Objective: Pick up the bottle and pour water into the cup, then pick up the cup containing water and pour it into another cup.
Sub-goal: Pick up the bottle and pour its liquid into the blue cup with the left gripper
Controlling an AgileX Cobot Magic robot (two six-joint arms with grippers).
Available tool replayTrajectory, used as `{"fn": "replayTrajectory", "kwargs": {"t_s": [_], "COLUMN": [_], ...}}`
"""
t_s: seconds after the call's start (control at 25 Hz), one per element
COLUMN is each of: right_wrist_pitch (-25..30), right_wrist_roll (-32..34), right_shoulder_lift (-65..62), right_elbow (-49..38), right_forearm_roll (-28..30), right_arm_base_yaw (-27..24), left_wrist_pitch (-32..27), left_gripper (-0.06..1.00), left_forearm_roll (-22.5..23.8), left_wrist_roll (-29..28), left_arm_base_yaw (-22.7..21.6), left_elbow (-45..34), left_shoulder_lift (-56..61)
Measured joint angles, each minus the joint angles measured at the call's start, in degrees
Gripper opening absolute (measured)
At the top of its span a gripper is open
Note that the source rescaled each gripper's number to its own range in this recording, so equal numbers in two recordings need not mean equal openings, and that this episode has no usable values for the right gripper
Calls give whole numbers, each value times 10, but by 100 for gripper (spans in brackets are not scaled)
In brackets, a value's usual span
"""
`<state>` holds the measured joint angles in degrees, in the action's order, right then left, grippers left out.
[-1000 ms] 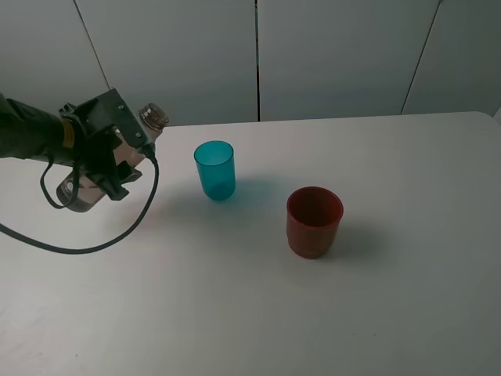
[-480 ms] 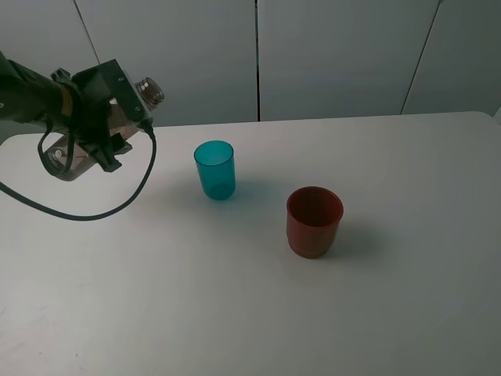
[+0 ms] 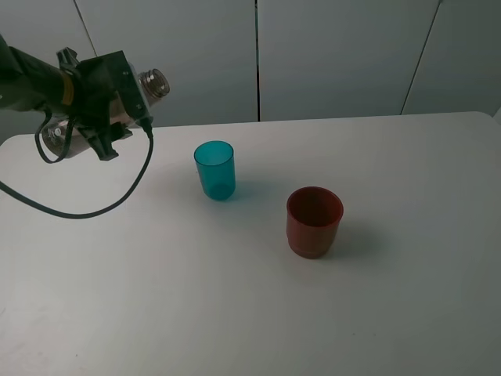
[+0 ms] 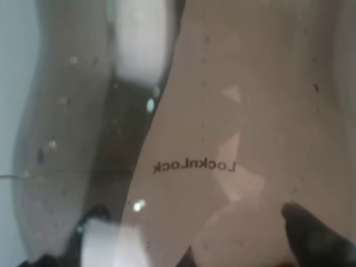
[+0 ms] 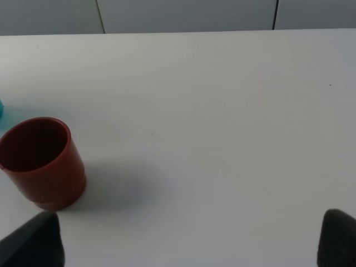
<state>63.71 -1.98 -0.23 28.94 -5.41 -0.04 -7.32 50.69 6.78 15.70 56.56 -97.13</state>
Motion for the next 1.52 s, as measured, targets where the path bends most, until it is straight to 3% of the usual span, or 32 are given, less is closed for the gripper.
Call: {"fn": "replayTrajectory", "kwargs": {"t_s": [0.4, 0.56, 0.96, 1.52], "right_wrist_pitch": [0, 0, 0, 0], "right_wrist_roll": [0, 0, 0, 0], "right_shoulder_lift": [0, 0, 0, 0], "right_elbow": [0, 0, 0, 0], "right_forearm_roll": [0, 0, 0, 0], "right_arm_base_yaw": [0, 0, 0, 0], "left_wrist_pitch": [80, 99, 109, 93], "left_gripper": [3, 3, 3, 3], "left_forearm_roll": [11, 43, 143, 158], "left_wrist_roll": [0, -1, -4, -4], "left_arm_base_yaw": [0, 0, 21, 24], "left_elbow": [0, 0, 0, 3], "left_shoulder_lift": [0, 0, -26, -69]}}
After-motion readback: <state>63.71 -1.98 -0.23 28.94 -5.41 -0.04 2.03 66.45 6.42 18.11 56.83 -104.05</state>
